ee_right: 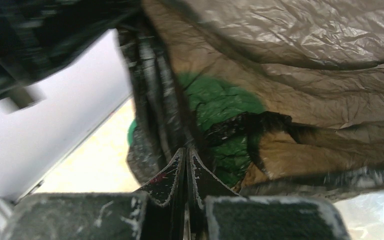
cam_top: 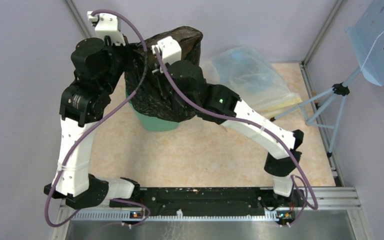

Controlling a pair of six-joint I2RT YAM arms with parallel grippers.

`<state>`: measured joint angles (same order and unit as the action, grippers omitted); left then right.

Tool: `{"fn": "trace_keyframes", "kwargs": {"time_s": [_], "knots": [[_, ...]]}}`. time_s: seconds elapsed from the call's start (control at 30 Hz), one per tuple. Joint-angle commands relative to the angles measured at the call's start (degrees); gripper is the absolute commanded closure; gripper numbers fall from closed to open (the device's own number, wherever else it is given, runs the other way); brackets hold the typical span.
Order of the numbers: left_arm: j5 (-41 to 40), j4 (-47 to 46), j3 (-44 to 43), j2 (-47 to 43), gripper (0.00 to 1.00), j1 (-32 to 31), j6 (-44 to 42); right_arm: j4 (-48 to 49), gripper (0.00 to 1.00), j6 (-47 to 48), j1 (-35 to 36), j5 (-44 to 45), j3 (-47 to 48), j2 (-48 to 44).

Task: Put the trash bags into the trash bin

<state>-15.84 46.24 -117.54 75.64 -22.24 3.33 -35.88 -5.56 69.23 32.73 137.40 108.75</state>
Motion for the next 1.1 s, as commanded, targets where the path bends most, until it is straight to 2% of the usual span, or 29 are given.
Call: {"fn": "trace_keyframes", "kwargs": {"time_s": [0.0,0.23,0.27,0.33,0.37,0.47,0.53,0.63,0.87,1.0,1.07], "knots": [[0.7,0.6,-1.8,-1.2,1.00,0.2,0.0,3.8,1.00,-0.6,-4.8,-0.4,2.7,1.6],[-0.1,1.4,-1.8,-1.6,1.00,0.3,-0.6,0.6,1.00,-2.8,-8.8,-0.1,-2.1,2.4],[-0.1,1.5,-1.7,-1.7,1.00,0.3,-0.6,-0.5,0.96,-3.9,-9.5,-0.6,-2.7,2.3],[-0.2,1.7,-1.7,-1.9,1.00,0.3,-0.7,-3.2,0.78,-7.0,-11.4,-4.2,-2.6,2.5],[-0.2,1.9,-1.7,-2.1,1.00,0.3,-0.7,-4.3,0.72,-8.6,-12.2,-6.5,-2.4,2.7],[-0.3,1.9,-1.1,-2.9,1.00,0.3,-0.2,-5.3,0.61,-10.9,-13.0,-9.2,-2.6,3.2],[0.2,1.8,-0.6,-3.6,1.00,0.3,0.2,-5.6,0.48,-11.4,-13.0,-9.5,-2.3,4.1],[1.4,1.8,-0.2,-4.3,1.00,0.2,1.0,-6.5,0.37,-11.6,-13.0,-9.0,-1.4,6.0],[2.2,2.1,0.1,-4.2,1.00,0.3,1.4,-8.2,0.35,-11.2,-13.0,-6.0,1.5,11.1],[2.2,1.8,0.4,-4.0,1.00,0.3,1.4,-6.6,0.41,-11.0,-13.1,-6.8,1.4,12.8],[2.1,1.4,0.6,-3.9,1.00,0.3,1.3,-5.4,0.48,-10.6,-13.1,-8.1,1.7,13.4]]}}
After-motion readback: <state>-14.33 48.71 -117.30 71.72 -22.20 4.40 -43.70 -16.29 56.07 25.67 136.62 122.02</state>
